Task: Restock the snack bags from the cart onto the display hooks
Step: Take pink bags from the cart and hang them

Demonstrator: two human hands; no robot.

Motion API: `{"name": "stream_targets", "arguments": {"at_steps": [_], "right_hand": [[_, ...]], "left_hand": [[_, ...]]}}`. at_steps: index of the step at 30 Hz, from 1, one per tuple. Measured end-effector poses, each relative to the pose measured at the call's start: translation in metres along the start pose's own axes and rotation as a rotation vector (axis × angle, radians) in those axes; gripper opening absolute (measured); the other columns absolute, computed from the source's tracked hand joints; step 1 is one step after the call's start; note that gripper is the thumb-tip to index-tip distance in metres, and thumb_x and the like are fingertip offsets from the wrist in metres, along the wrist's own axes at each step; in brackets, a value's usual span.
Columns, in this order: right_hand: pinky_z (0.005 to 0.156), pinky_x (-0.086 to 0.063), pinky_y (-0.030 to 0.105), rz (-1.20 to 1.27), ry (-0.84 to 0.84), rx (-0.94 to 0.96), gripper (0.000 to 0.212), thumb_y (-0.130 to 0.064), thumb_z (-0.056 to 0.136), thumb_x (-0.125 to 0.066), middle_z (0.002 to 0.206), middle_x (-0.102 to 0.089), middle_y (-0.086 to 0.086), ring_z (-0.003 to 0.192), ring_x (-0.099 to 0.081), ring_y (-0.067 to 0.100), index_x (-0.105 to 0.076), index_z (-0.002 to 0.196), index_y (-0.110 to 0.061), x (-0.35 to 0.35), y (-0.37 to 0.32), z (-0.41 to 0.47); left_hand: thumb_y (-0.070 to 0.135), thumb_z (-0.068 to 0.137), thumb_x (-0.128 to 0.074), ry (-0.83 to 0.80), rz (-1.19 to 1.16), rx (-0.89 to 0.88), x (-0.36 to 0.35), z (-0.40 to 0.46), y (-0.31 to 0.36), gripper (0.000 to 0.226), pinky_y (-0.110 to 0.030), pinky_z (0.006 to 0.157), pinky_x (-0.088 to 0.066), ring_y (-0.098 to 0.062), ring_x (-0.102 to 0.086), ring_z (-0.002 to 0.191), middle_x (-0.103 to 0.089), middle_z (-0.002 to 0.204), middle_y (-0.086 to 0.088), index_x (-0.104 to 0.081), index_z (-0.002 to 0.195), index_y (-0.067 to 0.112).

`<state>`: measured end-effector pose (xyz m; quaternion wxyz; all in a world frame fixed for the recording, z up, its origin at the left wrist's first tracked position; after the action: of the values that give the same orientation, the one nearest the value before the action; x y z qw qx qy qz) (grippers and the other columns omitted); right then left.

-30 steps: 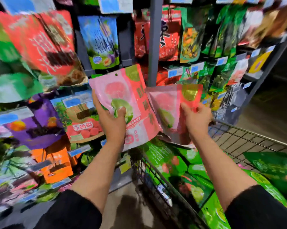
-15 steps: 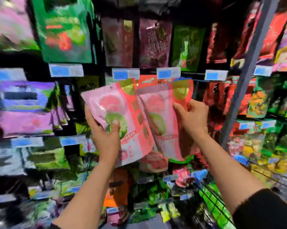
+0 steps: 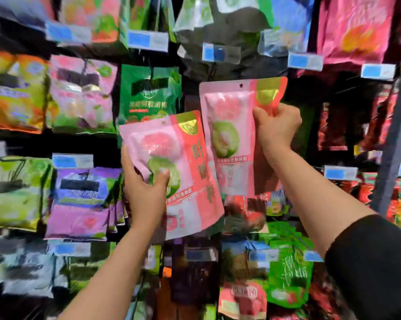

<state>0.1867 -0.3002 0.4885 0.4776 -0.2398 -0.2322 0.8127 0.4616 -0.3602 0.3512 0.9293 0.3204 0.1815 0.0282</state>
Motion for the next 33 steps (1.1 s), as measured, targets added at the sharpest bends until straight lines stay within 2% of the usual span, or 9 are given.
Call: {"name": "stream_targets", "arguments": {"at_steps": [4, 6, 9, 13, 19, 23, 25, 28, 33], "right_hand": [[0.059, -0.051, 0.031, 0.002, -0.027, -0.146, 0.009, -0.022, 0.062, -0.074, 0.069, -0.069, 0.003, 0.062, -0.058, 0.012, -0.072, 0.066, -0.014, -0.041, -0.011, 0.047], [0.069, -0.056, 0.032, -0.019, -0.044, -0.221, 0.018, -0.020, 0.065, -0.076, 0.086, -0.074, 0.007, 0.078, -0.069, 0.019, -0.074, 0.081, -0.013, -0.061, -0.007, 0.062], [0.077, -0.051, 0.030, -0.081, -0.069, -0.278, 0.024, -0.020, 0.073, -0.074, 0.103, -0.072, 0.008, 0.096, -0.068, 0.026, -0.072, 0.096, -0.012, -0.084, -0.007, 0.071], [0.084, -0.051, 0.033, -0.089, -0.102, -0.284, 0.027, -0.017, 0.080, -0.071, 0.113, -0.069, 0.011, 0.106, -0.065, 0.028, -0.069, 0.106, -0.010, -0.106, -0.012, 0.077], [0.088, -0.049, 0.033, -0.081, -0.088, -0.329, 0.028, -0.015, 0.089, -0.060, 0.121, -0.065, 0.014, 0.112, -0.062, 0.030, -0.065, 0.115, -0.008, -0.116, -0.012, 0.085], [0.090, -0.048, 0.034, -0.129, -0.105, -0.324, 0.029, -0.012, 0.091, -0.057, 0.125, -0.063, 0.015, 0.115, -0.060, 0.031, -0.063, 0.119, -0.007, -0.116, -0.005, 0.086], [0.092, -0.048, 0.035, -0.131, -0.125, -0.321, 0.029, -0.015, 0.091, -0.057, 0.126, -0.062, 0.014, 0.116, -0.059, 0.031, -0.062, 0.119, -0.008, -0.117, -0.005, 0.085], [0.090, -0.046, 0.034, -0.112, -0.127, -0.315, 0.029, -0.017, 0.094, -0.052, 0.127, -0.061, 0.013, 0.116, -0.059, 0.032, -0.062, 0.120, -0.008, -0.118, -0.007, 0.087], [0.084, -0.051, 0.037, -0.030, -0.124, -0.322, 0.026, -0.011, 0.089, -0.060, 0.118, -0.064, 0.015, 0.107, -0.063, 0.032, -0.062, 0.114, -0.006, -0.124, -0.002, 0.087]], "left_hand": [[-0.003, 0.077, -0.066, 0.008, 0.006, -0.063, -0.012, 0.038, 0.019, 0.091, -0.004, 0.091, -0.040, 0.025, -0.042, 0.109, -0.038, 0.140, 0.015, -0.020, 0.152, 0.018], [-0.007, 0.078, -0.066, 0.026, 0.058, -0.092, -0.010, 0.054, 0.023, 0.090, 0.004, 0.085, -0.035, 0.021, -0.040, 0.111, -0.037, 0.144, 0.008, -0.020, 0.152, 0.016], [-0.004, 0.077, -0.069, 0.031, 0.096, -0.115, -0.004, 0.072, 0.027, 0.093, -0.010, 0.092, -0.043, 0.006, -0.048, 0.112, -0.044, 0.140, 0.016, -0.022, 0.152, 0.023], [-0.003, 0.079, -0.070, -0.032, 0.152, -0.095, -0.011, 0.084, 0.029, 0.094, -0.013, 0.069, -0.050, 0.010, -0.056, 0.068, -0.039, 0.100, 0.056, -0.023, 0.152, 0.032], [-0.002, 0.081, -0.069, -0.084, 0.163, -0.068, -0.027, 0.089, 0.028, 0.092, 0.005, 0.063, -0.038, 0.033, -0.046, 0.075, -0.027, 0.110, 0.045, -0.020, 0.152, 0.029], [0.001, 0.082, -0.070, -0.118, 0.172, -0.064, -0.034, 0.087, 0.025, 0.092, 0.002, 0.064, -0.041, 0.017, -0.052, 0.081, -0.024, 0.103, 0.055, -0.020, 0.151, 0.034], [-0.001, 0.081, -0.070, -0.138, 0.152, -0.067, -0.037, 0.088, 0.021, 0.092, -0.008, 0.077, -0.048, 0.013, -0.055, 0.092, -0.032, 0.113, 0.053, -0.021, 0.151, 0.034], [0.007, 0.076, -0.073, -0.191, 0.135, -0.079, -0.044, 0.086, 0.021, 0.094, -0.039, 0.089, -0.056, -0.008, -0.064, 0.104, -0.050, 0.135, 0.023, -0.023, 0.150, 0.036], [-0.009, 0.083, -0.065, -0.196, 0.122, -0.062, -0.051, 0.084, 0.019, 0.089, -0.008, 0.063, -0.049, 0.017, -0.061, 0.076, -0.043, 0.086, 0.062, -0.022, 0.151, 0.028]]}}
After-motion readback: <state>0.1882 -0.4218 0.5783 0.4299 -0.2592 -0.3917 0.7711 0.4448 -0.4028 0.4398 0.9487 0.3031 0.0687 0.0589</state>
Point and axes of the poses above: each hand's wrist, its own z-axis towards the middle knuckle, its own x-axis out of the back of the hand, y = z × x, the point moved 6 cm from there along z, towards the middle knuckle
